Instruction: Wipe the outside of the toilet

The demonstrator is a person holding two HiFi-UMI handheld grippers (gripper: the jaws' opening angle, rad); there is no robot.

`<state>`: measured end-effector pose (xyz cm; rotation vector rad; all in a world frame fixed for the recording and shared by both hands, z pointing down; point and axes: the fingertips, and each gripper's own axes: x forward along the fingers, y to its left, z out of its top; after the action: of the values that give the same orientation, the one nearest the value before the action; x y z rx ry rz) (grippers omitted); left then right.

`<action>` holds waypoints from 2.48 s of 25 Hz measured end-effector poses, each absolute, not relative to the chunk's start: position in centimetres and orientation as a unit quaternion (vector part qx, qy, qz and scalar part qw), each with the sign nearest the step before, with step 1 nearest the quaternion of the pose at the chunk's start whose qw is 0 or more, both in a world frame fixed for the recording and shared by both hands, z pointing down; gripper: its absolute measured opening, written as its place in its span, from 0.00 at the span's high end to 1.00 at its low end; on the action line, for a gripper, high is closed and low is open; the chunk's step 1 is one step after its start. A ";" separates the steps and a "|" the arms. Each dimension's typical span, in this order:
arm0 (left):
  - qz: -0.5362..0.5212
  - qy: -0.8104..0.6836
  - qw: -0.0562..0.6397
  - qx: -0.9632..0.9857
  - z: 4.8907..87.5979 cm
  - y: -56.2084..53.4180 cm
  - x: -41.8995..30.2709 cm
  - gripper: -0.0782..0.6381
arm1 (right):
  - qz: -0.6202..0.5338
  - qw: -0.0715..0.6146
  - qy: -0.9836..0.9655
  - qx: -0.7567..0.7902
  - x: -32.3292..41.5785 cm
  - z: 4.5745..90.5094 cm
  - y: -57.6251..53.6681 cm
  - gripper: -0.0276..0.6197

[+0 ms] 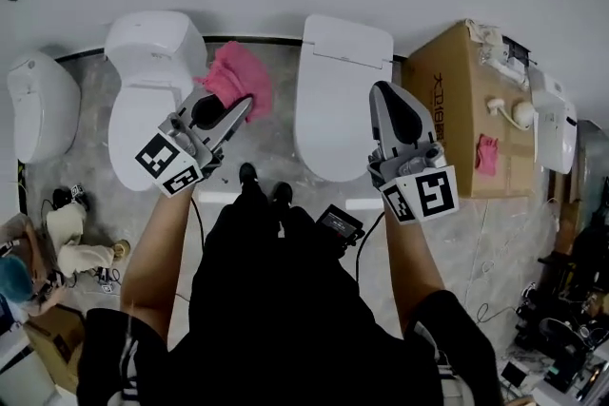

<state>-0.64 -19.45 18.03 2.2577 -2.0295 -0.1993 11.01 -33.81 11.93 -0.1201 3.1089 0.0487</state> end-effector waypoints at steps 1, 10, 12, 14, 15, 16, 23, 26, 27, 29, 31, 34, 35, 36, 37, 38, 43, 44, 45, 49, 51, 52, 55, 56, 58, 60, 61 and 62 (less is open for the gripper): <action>-0.071 -0.672 0.037 0.736 16.1 -18.2 0.0 0.79 | 0.011 0.031 0.999 -0.040 12.2 10.8 -33.1 0.91; -0.061 -0.754 -0.030 0.654 7.9 -6.7 2.9 0.79 | -0.012 0.048 0.999 -0.019 16.5 10.7 -28.4 0.91; -0.051 -0.769 -0.027 0.637 8.4 -3.9 3.3 0.79 | -0.021 0.035 0.999 -0.028 17.4 12.2 -27.2 0.91; -0.048 -0.782 -0.018 0.621 9.5 -1.0 3.4 0.79 | -0.030 0.019 0.999 -0.041 19.1 13.6 -25.6 0.91; -0.055 -0.787 -0.013 0.614 10.0 0.5 3.5 0.79 | -0.032 0.013 0.998 -0.047 20.1 14.2 -24.7 0.91; -0.065 -0.790 -0.009 0.609 10.4 2.0 3.5 0.79 | -0.032 0.007 0.998 -0.052 20.8 14.5 -23.9 0.91; -0.055 -0.776 0.018 0.628 13.0 9.9 9.1 0.79 | -0.019 -0.012 0.997 -0.073 25.5 14.2 -16.6 0.91; -0.031 -0.770 0.025 0.637 14.5 12.2 12.7 0.79 | -0.018 -0.015 0.997 -0.079 28.2 14.4 -13.0 0.91; -0.025 -0.769 0.027 0.638 15.0 13.0 13.6 0.79 | -0.018 -0.017 0.996 -0.083 29.1 14.6 -11.8 0.91; -0.017 -0.773 0.031 0.634 15.7 14.4 14.9 0.79 | -0.025 -0.022 0.995 -0.094 30.6 15.1 -10.1 0.91; -0.016 -0.779 0.032 0.626 16.1 15.2 15.6 0.79 | -0.034 -0.026 0.994 -0.104 31.8 15.4 -9.2 0.91; -0.011 -0.785 0.038 0.618 16.6 15.6 16.7 0.79 | -0.031 -0.030 0.994 -0.103 33.5 15.3 -8.4 0.91; -0.005 -0.786 0.041 0.617 16.8 15.5 17.1 0.79 | -0.028 -0.030 0.994 -0.101 34.1 15.2 -8.3 0.91; 0.002 -0.786 0.043 0.616 17.0 15.3 17.5 0.79 | -0.025 -0.029 0.994 -0.099 34.6 15.2 -8.3 0.91; 0.008 -0.786 0.044 0.617 17.1 14.9 17.9 0.79 | -0.025 -0.028 0.995 -0.096 35.0 15.2 -8.4 0.91; 0.011 -0.784 0.045 0.619 17.1 14.4 18.3 0.79 | -0.026 -0.026 0.995 -0.093 35.3 15.3 -8.5 0.91; 0.017 -0.766 0.056 0.640 16.8 11.7 21.5 0.79 | -0.027 -0.022 0.998 -0.050 36.7 15.9 -8.3 0.91; 0.002 -0.764 0.061 0.642 16.7 11.0 22.4 0.79 | -0.028 -0.022 0.999 -0.039 37.3 16.0 -8.4 0.91; -0.016 -0.762 0.066 0.644 16.6 10.2 23.3 0.79 | -0.030 -0.022 0.999 -0.030 38.1 16.1 -8.7 0.91; -0.026 -0.755 0.080 0.650 17.2 7.4 27.3 0.79 | -0.045 -0.023 0.999 -0.010 41.9 17.0 -10.0 0.91; -0.006 -0.745 0.080 0.662 17.4 6.4 29.7 0.79 | -0.054 -0.023 0.998 -0.007 43.4 17.6 -10.5 0.91; 0.003 -0.740 0.081 0.668 17.6 5.9 30.8 0.79 | -0.058 -0.024 0.998 -0.006 44.1 18.0 -10.7 0.91; 0.006 -0.730 0.092 0.677 18.5 4.7 33.3 0.79 | -0.071 -0.032 0.997 -0.006 45.8 19.3 -11.1 0.91; 0.004 -0.726 0.094 0.682 18.7 4.4 33.9 0.79 | -0.072 -0.034 0.997 -0.007 46.1 19.6 -11.1 0.91; 0.003 -0.715 0.096 0.693 19.0 4.2 34.6 0.79 | -0.070 -0.036 0.997 -0.011 46.4 19.9 -10.8 0.91; 0.004 -0.706 0.099 0.701 19.4 4.2 34.7 0.79 | -0.070 -0.033 0.997 -0.022 46.3 20.0 -10.5 0.91; 0.007 -0.704 0.100 0.703 19.5 4.1 34.7 0.79 | -0.073 -0.030 0.996 -0.030 46.3 19.9 -10.5 0.91; 0.013 -0.703 0.099 0.704 19.5 4.1 34.5 0.79 | -0.077 -0.029 0.996 -0.040 46.3 19.8 -10.6 0.91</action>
<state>34.49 4.06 19.53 2.0809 -2.0805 0.0372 46.28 -10.59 19.84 -0.1294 3.1871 -0.2463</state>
